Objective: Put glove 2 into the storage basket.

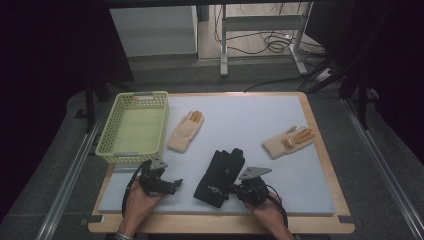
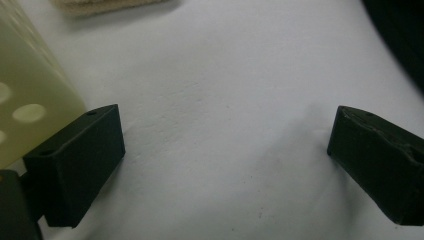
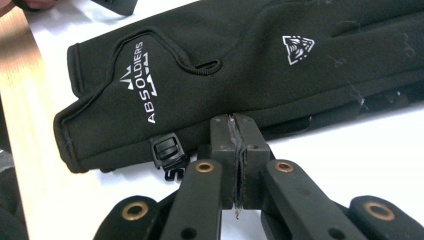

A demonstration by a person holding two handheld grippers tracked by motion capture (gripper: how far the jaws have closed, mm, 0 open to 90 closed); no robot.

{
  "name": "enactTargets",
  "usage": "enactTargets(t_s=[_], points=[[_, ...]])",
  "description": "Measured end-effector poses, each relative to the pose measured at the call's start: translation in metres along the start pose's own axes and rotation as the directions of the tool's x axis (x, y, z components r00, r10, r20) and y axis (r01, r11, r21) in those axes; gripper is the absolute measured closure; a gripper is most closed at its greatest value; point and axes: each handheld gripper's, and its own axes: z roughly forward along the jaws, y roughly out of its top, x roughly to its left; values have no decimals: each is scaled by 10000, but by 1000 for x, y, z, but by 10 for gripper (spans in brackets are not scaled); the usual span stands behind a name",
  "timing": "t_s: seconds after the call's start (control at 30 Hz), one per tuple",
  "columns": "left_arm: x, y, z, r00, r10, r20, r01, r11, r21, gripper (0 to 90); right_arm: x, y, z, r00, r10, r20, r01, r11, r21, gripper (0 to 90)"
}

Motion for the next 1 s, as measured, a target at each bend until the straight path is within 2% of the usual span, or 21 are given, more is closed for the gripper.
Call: enactTargets(t_s=[0.33,0.57,1.0], points=[[1,-1,0,10000,-5,76,5,10000,-16,23,3,12,15,9999,-63,158,64,10000,-41,870],[6,-3,-3,9992,246,319,-243,9997,-85,55,4,20,25,9993,-133,349,136,9999,-78,870],[6,-3,-3,9992,279,299,-277,9996,-65,54,3,38,45,9973,-448,582,456,9989,-123,870]])
